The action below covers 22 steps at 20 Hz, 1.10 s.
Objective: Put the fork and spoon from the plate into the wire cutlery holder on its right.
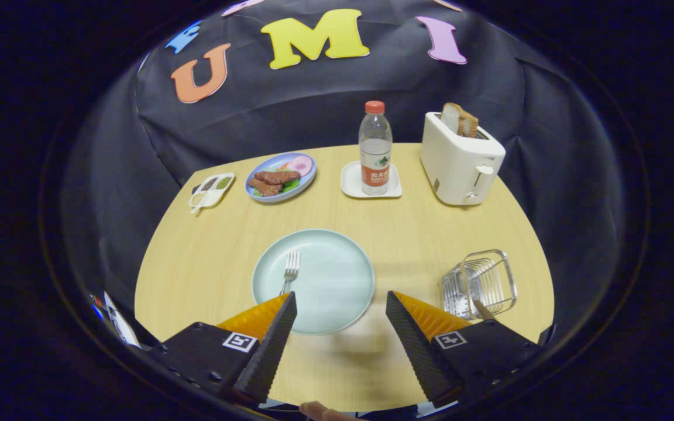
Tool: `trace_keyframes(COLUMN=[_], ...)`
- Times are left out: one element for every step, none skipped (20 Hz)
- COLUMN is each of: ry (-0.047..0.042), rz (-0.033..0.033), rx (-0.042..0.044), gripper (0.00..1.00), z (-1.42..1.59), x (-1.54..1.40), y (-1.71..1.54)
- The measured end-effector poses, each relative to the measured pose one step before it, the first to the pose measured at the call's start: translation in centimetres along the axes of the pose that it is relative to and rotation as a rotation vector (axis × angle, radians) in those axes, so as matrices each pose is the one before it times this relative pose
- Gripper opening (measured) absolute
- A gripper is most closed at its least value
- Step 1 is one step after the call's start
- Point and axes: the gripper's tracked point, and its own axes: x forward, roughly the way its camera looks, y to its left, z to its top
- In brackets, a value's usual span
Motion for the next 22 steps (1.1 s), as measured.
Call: trace_keyframes(ry=[0.01171, 0.00739, -0.00010, 0.00358, 0.00773, 0.01205, 0.01223, -0.00203, -0.00804, -0.01100, -0.01302, -0.01047, -0.01547, -0.01133, 0.00422, 0.01140, 0.01349, 0.00652, 0.00612, 0.00081, -0.00982, -0.00753], rz=[-0.00007, 0.00240, 0.01551, 0.01563, 0.01154, 0.00311, -0.00865, 0.00036, -0.01108, -0.01284, -0.00625, -0.00336, -0.01220, -0.01048, -0.00194, -0.00425, -0.01677, -0.01593, -0.00709, 0.00353, -0.00918, -0.00575], rx=[-0.00522, -0.00186, 0.00473, 0.00839, 0.00712, 0.00514, 0.00190, 0.00762, 0.00296, -0.00315, -0.00468, -0.00342, 0.00030, 0.00558, 0.00822, 0.01286, 0.00636, 0.00534, 0.00595, 0.00872, 0.00715, 0.00004], gripper=[0.94, 0.94, 0.94, 0.94, 0.94, 0.94, 0.94, 0.94, 0.91, 0.90, 0.90, 0.89, 0.86, 0.83, 0.80, 0.74, 0.69, 0.61, 0.54, 0.47, 0.40, 0.32], z=[-0.405, -0.162, -0.091, -0.144, -0.378, -0.362, -0.506, -0.161, -0.211, -0.133, -0.232, -0.201, -0.189, -0.164, -0.567, -0.540, -0.608, -0.295, -0.380, -0.039, 0.092, 0.065], x=[0.542, 0.504, 0.480, 0.533, 0.686, 0.640, 0.652, 0.542, 0.737, 0.562, 0.575, 0.438, 0.501, 0.604, 0.503, 0.540, 0.536, 0.465, 0.469, 0.202, 0.156, 0.160], y=[0.839, 0.681, 1.078, 0.944, 0.788, 0.567, 0.253, 0.449, 0.367, 0.211, 0.383, 0.489, 0.266, 0.205, 0.480, 0.336, 0.025, -0.032, 0.220, 0.259, -0.051, 0.022])
